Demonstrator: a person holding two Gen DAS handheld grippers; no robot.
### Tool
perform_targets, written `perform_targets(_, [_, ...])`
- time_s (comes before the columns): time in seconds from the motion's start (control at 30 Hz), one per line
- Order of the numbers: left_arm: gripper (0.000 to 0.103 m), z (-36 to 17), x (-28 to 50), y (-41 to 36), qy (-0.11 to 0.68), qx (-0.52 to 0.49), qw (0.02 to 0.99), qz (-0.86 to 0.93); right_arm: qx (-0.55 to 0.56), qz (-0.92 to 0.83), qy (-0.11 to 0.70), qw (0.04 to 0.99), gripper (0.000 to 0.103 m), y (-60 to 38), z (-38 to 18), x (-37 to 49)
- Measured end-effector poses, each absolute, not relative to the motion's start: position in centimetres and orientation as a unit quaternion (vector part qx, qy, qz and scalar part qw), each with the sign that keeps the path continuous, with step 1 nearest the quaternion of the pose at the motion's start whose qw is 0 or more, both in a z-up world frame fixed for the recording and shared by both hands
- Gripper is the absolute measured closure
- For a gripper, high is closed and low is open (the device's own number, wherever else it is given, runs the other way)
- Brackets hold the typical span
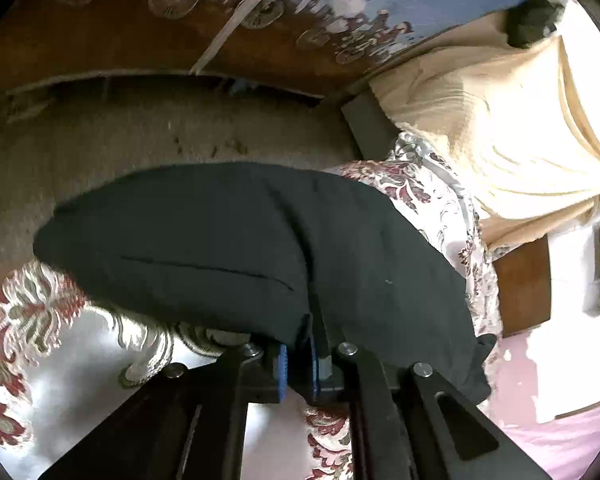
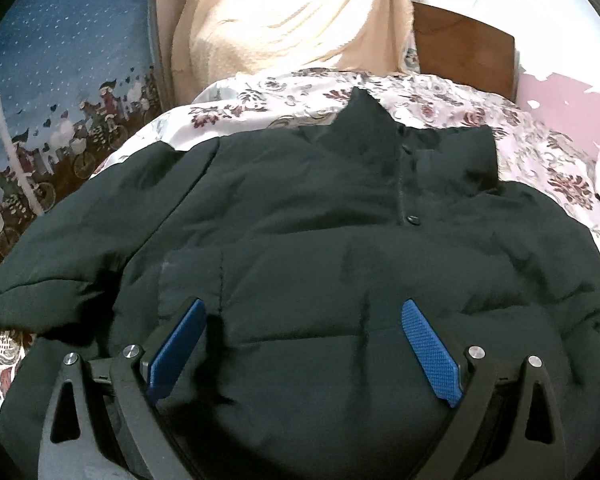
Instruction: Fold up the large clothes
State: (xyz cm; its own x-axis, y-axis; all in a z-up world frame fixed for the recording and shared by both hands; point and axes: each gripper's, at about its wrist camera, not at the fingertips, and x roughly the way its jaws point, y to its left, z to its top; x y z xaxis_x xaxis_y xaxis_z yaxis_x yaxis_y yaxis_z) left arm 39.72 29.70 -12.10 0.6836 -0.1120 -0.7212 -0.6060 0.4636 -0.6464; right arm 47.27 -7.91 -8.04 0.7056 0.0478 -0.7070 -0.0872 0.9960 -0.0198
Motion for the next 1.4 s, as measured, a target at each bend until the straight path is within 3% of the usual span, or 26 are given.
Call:
perform_targets(0.27, [0.097,-7.5,39.8,28.8,0.335,-0.414,0.832,0.153,-0.106,0.057,0.405,0.906,0.004,-4.2,-10.3,48.6])
perform_targets(0.53, [0.097,-0.4,40.2,24.9,0.297,-0.299,0.895,0.143,-0.065,0.077,0.397,0.912,0.004,-6.3,-7.8,46.7])
perform_targets(0.97, [0.098,9.8,41.6,7.5,0.236,-0.117,0.965,-0.013,-0.032,0.053,0.349,0.935,0.003,-18.4,-0.9,40.6])
perform_targets(1.17, [0.097,8.0,42.7,-1.8,0.280,-0.086,0.945,-0.144,0.001,0.009,0.341,0.940,0.003,-26.0,-0.8,37.9])
perform_targets(1.4, [0.095,-0.3,44.3,-7.6,0.393,-0.116,0.883,-0.231,0.084,-0.043,0.361,0.928,0.003,-34.7,-3.9,35.8])
